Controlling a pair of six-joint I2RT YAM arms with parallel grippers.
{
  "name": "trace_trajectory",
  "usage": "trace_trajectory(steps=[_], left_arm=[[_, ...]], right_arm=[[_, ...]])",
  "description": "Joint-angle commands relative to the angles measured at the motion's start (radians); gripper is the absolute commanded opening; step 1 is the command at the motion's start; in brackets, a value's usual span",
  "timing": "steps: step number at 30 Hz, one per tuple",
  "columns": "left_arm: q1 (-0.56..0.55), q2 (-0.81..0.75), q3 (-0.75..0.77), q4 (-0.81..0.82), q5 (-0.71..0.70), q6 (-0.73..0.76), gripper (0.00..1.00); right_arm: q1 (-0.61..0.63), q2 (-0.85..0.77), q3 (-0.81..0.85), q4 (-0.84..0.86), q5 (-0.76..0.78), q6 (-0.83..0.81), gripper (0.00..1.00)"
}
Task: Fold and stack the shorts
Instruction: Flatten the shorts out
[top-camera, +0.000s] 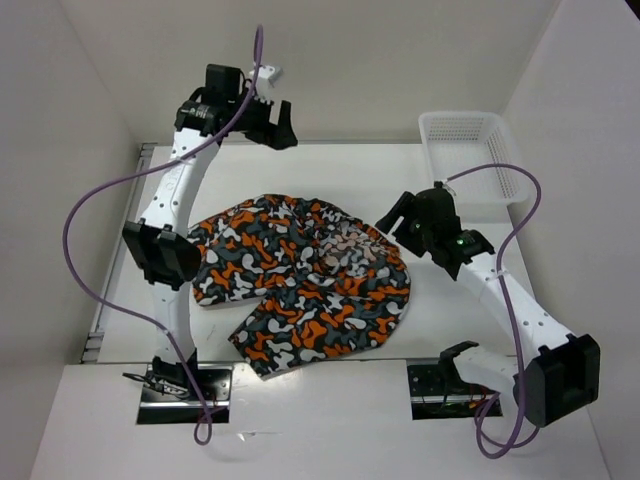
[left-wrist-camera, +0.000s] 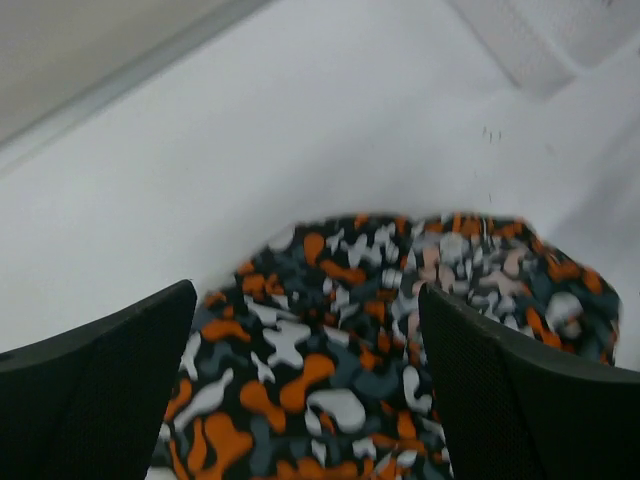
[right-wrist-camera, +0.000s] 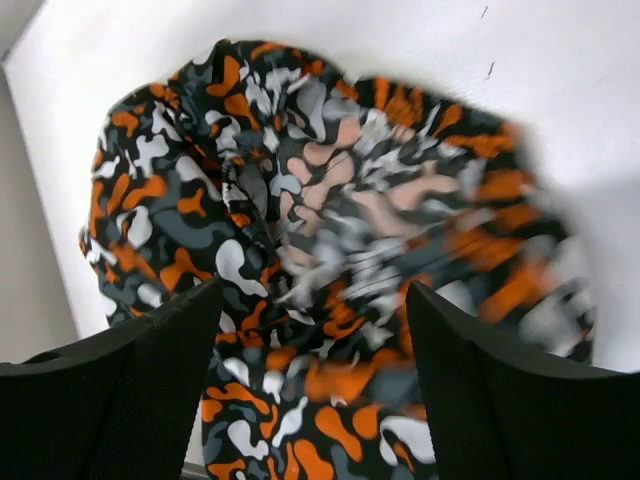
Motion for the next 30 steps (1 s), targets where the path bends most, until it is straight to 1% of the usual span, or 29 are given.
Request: trace_trajectory(steps=[1, 2, 3, 4, 5, 6, 7, 8, 9, 10, 11, 12, 13, 14, 15, 16, 18, 21, 23, 24, 26, 29, 30], left_arm=[[-0.016, -0.226, -0.146, 0.003, -0.093, 0.004, 0.99], [-0.006, -0.271, -0.24, 0.033, -0.093, 0.004, 0.96], [0.004, -0.374, -0.351, 0.132, -0.069, 0.004, 0.94], [0.004, -0.43, -0.467, 0.19, -0.05, 0.004, 0.84], [0.017, -0.526, -0.696, 0.243, -0.029, 0.004, 0.78], [0.026, -0.564, -0.788, 0.299, -0.014, 0.004, 0.73], [0.026, -0.592, -0.86, 0.299, -0.03, 0.004, 0.67], [0.026, -0.639, -0.993, 0.299, -0.044, 0.004, 0.58], [0.035, -0.662, -1.064, 0.314, -0.044, 0.004, 0.58], [0.035, -0.684, -1.129, 0.314, -0.044, 0.004, 0.61], [0.035, -0.717, -1.184, 0.325, -0.065, 0.004, 0.69], [0.049, -0.728, -1.277, 0.325, -0.094, 0.004, 0.76], [0.061, -0.739, -1.315, 0.325, -0.095, 0.004, 0.79], [0.061, -0.751, -1.347, 0.337, -0.107, 0.004, 0.84], [0.072, -0.751, -1.373, 0.337, -0.107, 0.004, 0.87], [0.072, -0.751, -1.407, 0.347, -0.148, 0.004, 0.9], [0.081, -0.761, -1.427, 0.337, -0.196, 0.004, 0.91], [0.118, -0.761, -1.488, 0.348, -0.207, 0.004, 0.91], [0.147, -0.725, -1.524, 0.376, -0.196, 0.004, 0.91], [0.147, -0.696, -1.548, 0.391, -0.196, 0.004, 0.93], [0.17, -0.666, -1.548, 0.4, -0.196, 0.004, 0.93], [0.193, -0.656, -1.558, 0.39, -0.219, 0.004, 0.94], [0.202, -0.656, -1.558, 0.39, -0.228, 0.004, 0.94]], right_arm=[[0.004, -0.017, 0.023, -0.019, -0.007, -0.025, 0.8], [0.004, -0.017, 0.032, -0.019, 0.007, -0.065, 0.8], [0.004, -0.017, 0.032, -0.042, 0.019, -0.082, 0.8], [0.004, -0.003, 0.044, -0.053, 0.054, -0.096, 0.78], [0.013, 0.018, 0.059, -0.053, 0.068, -0.124, 0.76], [0.03, 0.034, 0.072, -0.073, 0.088, -0.124, 0.75], [0.047, 0.049, 0.081, -0.073, 0.117, -0.137, 0.72], [0.079, 0.092, 0.102, -0.073, 0.117, -0.157, 0.7], [0.094, 0.124, 0.119, -0.073, 0.117, -0.17, 0.7], [0.114, 0.161, 0.141, -0.073, 0.099, -0.17, 0.7], [0.139, 0.256, 0.195, -0.073, 0.087, -0.185, 0.7], [0.191, 0.308, 0.226, -0.073, 0.086, -0.199, 0.7], [0.215, 0.363, 0.293, -0.073, 0.086, -0.199, 0.7], [0.234, 0.415, 0.325, -0.073, 0.062, -0.199, 0.71], [0.254, 0.506, 0.348, -0.061, 0.044, -0.199, 0.71], [0.254, 0.541, 0.386, -0.047, 0.03, -0.199, 0.71], [0.268, 0.595, 0.402, 0.003, -0.012, -0.199, 0.71], [0.268, 0.686, 0.444, 0.043, -0.062, -0.208, 0.72], [0.268, 0.762, 0.478, 0.043, -0.085, -0.22, 0.72], [0.268, 0.801, 0.49, 0.043, -0.098, -0.22, 0.72], [0.268, 0.829, 0.491, 0.068, -0.107, -0.22, 0.7], [0.268, 0.852, 0.521, 0.068, -0.093, -0.22, 0.47], [0.268, 0.852, 0.521, 0.068, -0.082, -0.22, 0.28]])
